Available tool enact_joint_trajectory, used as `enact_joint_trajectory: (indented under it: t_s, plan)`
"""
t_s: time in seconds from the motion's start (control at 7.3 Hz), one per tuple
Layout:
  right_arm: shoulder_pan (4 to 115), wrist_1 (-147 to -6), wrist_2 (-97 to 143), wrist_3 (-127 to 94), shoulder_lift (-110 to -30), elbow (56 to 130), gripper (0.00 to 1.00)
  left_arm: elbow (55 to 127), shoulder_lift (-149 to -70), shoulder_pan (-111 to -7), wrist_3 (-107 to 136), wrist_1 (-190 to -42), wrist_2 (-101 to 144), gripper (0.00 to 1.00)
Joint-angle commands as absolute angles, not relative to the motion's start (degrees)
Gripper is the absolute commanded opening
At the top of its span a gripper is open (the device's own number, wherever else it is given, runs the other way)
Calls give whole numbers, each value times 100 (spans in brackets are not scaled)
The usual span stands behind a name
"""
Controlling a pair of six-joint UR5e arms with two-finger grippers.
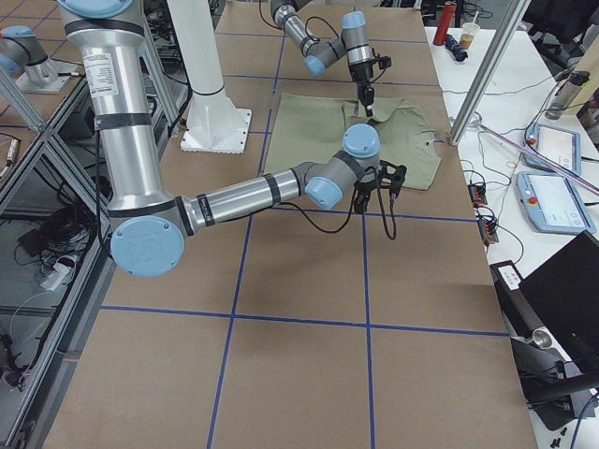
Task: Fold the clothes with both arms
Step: 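Fold the held sleeve across the shirt body with the left gripper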
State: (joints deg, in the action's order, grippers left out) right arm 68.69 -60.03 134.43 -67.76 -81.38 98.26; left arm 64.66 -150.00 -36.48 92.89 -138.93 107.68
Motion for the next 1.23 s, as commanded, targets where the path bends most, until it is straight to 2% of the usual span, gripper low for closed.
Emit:
enact_joint_trajectory:
  t_s: [0.0, 0.14, 0.27, 0.41, 0.55, 0.82, 1.1]
  plan:
    - [6873, -6003, 13447, -6785, -8156, 9844, 99, 5210, -15728, -3200, 9369, -14447, 9908, 0]
    - [6873, -6003, 13447, -6794, -8156, 9844, 100, 4855, -15828, -3138, 9360, -14710, 9662, 1]
    - [6873, -6003, 13439, -6829, -8156, 9852, 100, 4808, -15838, -3112, 9360, -14748, 9659, 61]
    - [6864, -6003, 13412, -6873, -8148, 9844, 100, 4869, -15951, -3103, 9395, -14748, 9668, 69]
    - [6856, -6003, 13386, -6882, -8130, 9818, 100, 5130, -15909, -3076, 9552, -14722, 9703, 73]
    - [6490, -5986, 13316, -7657, -7982, 9905, 100, 6513, -15183, -3085, 9606, -14094, 10217, 73]
    - [5656, -5994, 12730, -8616, -7998, 10473, 100, 8027, -13945, -3225, 9458, -13747, 10573, 72]
